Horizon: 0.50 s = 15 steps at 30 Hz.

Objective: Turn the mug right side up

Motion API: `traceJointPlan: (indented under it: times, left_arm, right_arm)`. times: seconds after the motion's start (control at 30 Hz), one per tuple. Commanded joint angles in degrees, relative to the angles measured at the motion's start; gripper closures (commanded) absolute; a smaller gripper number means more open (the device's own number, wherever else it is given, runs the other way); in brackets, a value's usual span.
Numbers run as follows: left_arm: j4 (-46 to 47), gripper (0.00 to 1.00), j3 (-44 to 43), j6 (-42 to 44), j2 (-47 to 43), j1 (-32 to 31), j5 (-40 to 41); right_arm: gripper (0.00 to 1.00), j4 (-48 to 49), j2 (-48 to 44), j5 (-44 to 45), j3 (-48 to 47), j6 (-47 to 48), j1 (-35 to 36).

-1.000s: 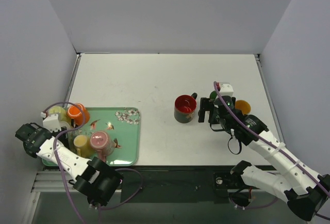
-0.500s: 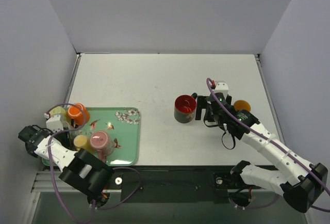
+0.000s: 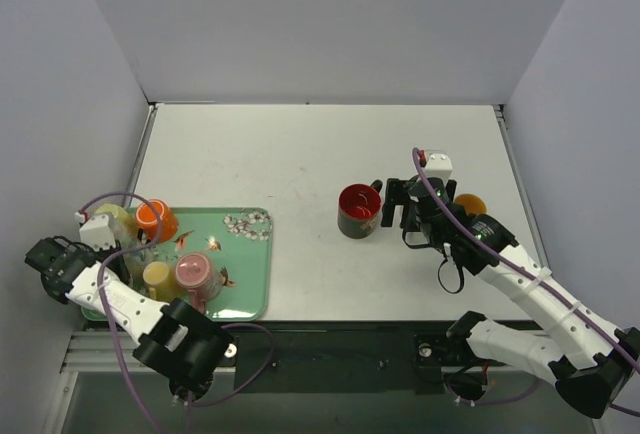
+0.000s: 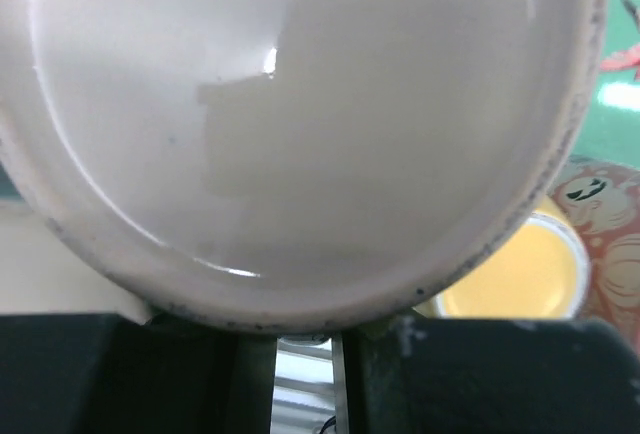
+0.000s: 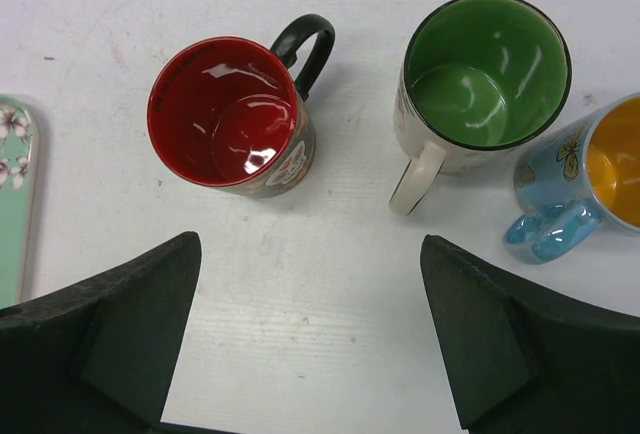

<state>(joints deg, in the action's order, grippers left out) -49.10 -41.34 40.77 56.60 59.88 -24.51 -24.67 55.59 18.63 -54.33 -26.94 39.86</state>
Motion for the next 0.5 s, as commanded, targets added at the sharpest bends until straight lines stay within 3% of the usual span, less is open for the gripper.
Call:
traceJointPlan:
  times: [0.0, 0.17, 0.3, 0.37, 0.47]
  left_arm:
    - [0.16, 1.0, -12.0, -2.8, -6.4, -0.2, -4.84]
    - [-5.73, 1.0, -21.04, -4.91, -6.15, -0.29, -10.54]
    - [-9.6, 1.0, -29.82, -12.61, -2.64, -7.03, -18.2]
    - [-8.65, 1.0, -34.04, -19.55, -0.88, -16.6, -16.02]
    - [-7.32, 1.0, -40.29, -27.31, 1.93, -36.95, -9.7]
  right_arm:
    - [0.14, -0.91, -0.31, 1.58, -3.24, 1.18, 0.84]
    - [0.14, -0.04, 0.31, 0.36, -5.09, 2.33, 2.06]
    - [0.14, 4.7, -0.66, -1.93, -5.35, 1.54, 4.34]
    - [0.14, 6.37, -0.75, -0.89, -7.01, 0.84, 7.06]
    - [0.14, 9.97, -0.57, -0.09, -8.78, 0.14, 11.28]
